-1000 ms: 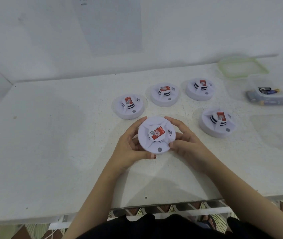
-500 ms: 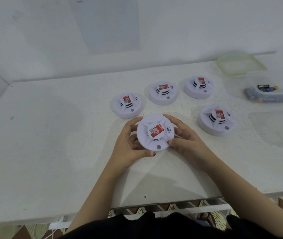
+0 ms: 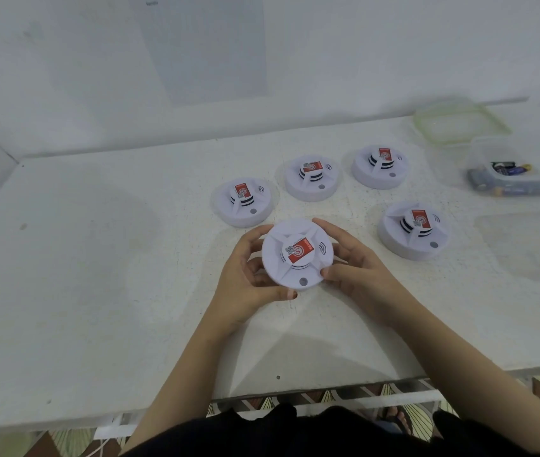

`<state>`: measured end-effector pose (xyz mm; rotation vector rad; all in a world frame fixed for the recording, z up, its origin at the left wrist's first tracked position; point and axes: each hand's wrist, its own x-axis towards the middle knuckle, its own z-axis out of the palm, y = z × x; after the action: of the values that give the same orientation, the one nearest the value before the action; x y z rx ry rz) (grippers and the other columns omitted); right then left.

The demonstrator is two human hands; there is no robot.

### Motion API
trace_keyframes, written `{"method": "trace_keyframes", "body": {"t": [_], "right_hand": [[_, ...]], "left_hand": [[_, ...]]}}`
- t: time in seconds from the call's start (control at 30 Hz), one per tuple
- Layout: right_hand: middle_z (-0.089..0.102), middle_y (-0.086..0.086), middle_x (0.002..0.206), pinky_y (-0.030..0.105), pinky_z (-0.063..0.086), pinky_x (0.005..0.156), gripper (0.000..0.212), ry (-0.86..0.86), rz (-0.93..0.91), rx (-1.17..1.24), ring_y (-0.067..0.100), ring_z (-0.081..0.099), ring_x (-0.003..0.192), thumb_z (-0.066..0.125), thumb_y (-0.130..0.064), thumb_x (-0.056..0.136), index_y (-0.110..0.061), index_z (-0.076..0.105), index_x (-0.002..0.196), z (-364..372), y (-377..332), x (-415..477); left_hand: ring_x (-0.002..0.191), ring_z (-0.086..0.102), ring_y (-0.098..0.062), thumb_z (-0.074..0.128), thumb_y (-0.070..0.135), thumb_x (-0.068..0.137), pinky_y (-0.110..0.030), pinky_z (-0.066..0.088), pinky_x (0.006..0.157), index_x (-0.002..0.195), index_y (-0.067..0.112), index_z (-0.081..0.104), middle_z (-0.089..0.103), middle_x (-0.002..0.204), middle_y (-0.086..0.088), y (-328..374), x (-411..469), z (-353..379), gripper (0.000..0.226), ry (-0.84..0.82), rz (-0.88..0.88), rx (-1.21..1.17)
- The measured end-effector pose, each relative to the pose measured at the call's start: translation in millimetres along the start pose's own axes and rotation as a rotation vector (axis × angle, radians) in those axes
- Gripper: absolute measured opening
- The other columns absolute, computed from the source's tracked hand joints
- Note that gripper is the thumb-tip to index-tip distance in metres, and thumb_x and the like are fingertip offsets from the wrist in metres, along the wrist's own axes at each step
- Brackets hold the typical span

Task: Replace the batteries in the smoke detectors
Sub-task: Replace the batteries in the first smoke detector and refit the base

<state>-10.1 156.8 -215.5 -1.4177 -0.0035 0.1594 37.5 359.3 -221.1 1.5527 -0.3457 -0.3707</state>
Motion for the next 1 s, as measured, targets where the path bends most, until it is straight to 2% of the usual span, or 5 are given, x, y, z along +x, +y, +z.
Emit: {"method": "trace_keyframes", "body": {"t": [0.2, 0.37, 0.53, 0.8, 1.0], "right_hand": [[0.059, 0.013, 0.126, 0.055, 0.042, 0.101, 0.073, -0.006, -0.015, -0.031, 0.032, 0.057, 0.116, 0.064, -0.017, 0.067, -0.033, 0.047, 0.135, 0.2, -0.2, 0.3], [0.052, -0.007, 0.138, 0.03, 0.041, 0.105, 0.071, 0.013, -0.075, -0.166, 0.008, 0.05, 0.125, 0.055, -0.008, 0.076, -0.024, 0.037, 0.143, 5.6, -3.9, -1.7], [0.042, -0.007, 0.142, 0.031, 0.023, 0.111, 0.07, 0.177, -0.165, -0.824, 0.015, 0.031, 0.134, 0.043, -0.046, 0.073, -0.027, 0.039, 0.14, -0.1, 5.5, -0.4], [0.043, -0.007, 0.138, 0.025, 0.022, 0.109, 0.069, 0.166, -0.194, -0.878, 0.012, 0.032, 0.13, 0.035, -0.051, 0.077, -0.017, 0.043, 0.137, -7.0, 7.9, -3.5], [0.054, 0.003, 0.127, 0.007, 0.018, 0.102, 0.051, 0.589, -0.416, -0.969, 0.016, 0.044, 0.12, 0.05, -0.038, 0.078, -0.019, 0.056, 0.125, -35.4, -8.1, -17.7]], "left_hand": [[0.111, 0.063, -0.026, 0.088, 0.014, 0.045, -0.042, 0.06, 0.073, 0.131, 0.023, 0.048, 0.056, 0.128, -0.011, 0.5, 0.3, 0.8, 0.096, 0.015, 0.017, 0.001], [0.116, 0.06, -0.019, 0.089, 0.025, 0.05, -0.038, 0.056, 0.087, 0.133, 0.022, 0.049, 0.059, 0.129, 0.0, -2.5, -2.1, 2.9, 0.092, 0.054, 0.08, 0.128], [0.118, 0.043, 0.007, 0.086, 0.043, 0.051, -0.005, 0.035, 0.096, 0.135, 0.022, 0.051, 0.05, 0.127, 0.005, -4.9, -3.3, 5.3, 0.094, 0.097, 0.145, 0.471], [0.119, 0.033, -0.005, 0.065, 0.063, 0.059, 0.004, 0.02, 0.095, 0.144, 0.023, 0.038, 0.038, 0.126, 0.01, -5.0, -7.9, 14.5, 0.098, 0.064, 0.163, 0.663], [0.124, 0.024, 0.003, 0.059, 0.06, 0.064, 0.005, 0.014, 0.097, 0.143, 0.03, 0.032, 0.031, 0.134, 0.021, 1.8, -6.3, 22.6, 0.088, 0.147, 0.189, 0.639]]}}
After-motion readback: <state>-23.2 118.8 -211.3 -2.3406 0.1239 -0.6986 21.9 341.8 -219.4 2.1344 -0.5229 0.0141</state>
